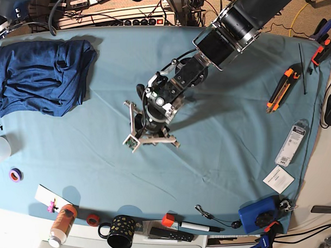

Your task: Layout the t-shirt on the table in an organized manner, then fold the t-shirt properly

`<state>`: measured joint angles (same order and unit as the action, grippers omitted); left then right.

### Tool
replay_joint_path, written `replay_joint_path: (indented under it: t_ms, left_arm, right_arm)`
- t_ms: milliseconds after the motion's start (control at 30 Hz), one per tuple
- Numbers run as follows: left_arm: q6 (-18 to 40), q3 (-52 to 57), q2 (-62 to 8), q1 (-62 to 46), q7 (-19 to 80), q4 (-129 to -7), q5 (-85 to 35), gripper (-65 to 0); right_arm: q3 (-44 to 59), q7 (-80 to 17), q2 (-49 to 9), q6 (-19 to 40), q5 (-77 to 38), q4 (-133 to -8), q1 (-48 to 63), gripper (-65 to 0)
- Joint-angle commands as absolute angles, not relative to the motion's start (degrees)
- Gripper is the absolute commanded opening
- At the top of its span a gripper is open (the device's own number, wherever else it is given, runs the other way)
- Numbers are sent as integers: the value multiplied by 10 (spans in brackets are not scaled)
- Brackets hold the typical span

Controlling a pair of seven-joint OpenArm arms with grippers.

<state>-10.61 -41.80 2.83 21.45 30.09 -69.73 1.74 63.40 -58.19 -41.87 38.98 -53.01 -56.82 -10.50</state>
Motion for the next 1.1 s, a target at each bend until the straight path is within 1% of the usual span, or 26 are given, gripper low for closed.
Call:
replay_joint_path:
  t_ms: [0,100,233,333,467,633,767,933,1067]
  left_arm:
    - [-109,-412,35,229,287,-723,23,-512]
    - [-108,-409,25,228,298,-775,18,-517]
    - [-105,-409,15,212,315,-866,24,-517]
    - [-104,-410,0,179,320,-947,34,-517]
    - [-104,-410,-40,119,322,-1055,36,-517]
    - [-105,-410,-105,43,335,-1166,81,-517]
    - [-115,-410,-164,-14,357,-1229,117,-517]
    - [-185,-410,-247,-108,395,-1280,207,-517]
    - [-184,-410,-301,-177,398,-1315,234,-517]
  right_arm:
    - [641,-579,-439,400,-569,-592,-110,-376]
    - [643,-601,-438,400,-596,-644,-92,-376]
    - [642,-604,-420,400,-595,-763,-44,-377]
    - [642,-605,-392,400,-595,-875,-4,-377]
    - [642,-607,-348,400,-593,-1012,44,-377]
    - [642,-615,-286,400,-604,-1134,91,-377]
    - [642,-646,-234,400,-635,-1192,129,-377]
    - [642,-652,-166,400,-639,-1214,193,-377]
    - [642,-691,-129,400,-695,-1214,233,-377]
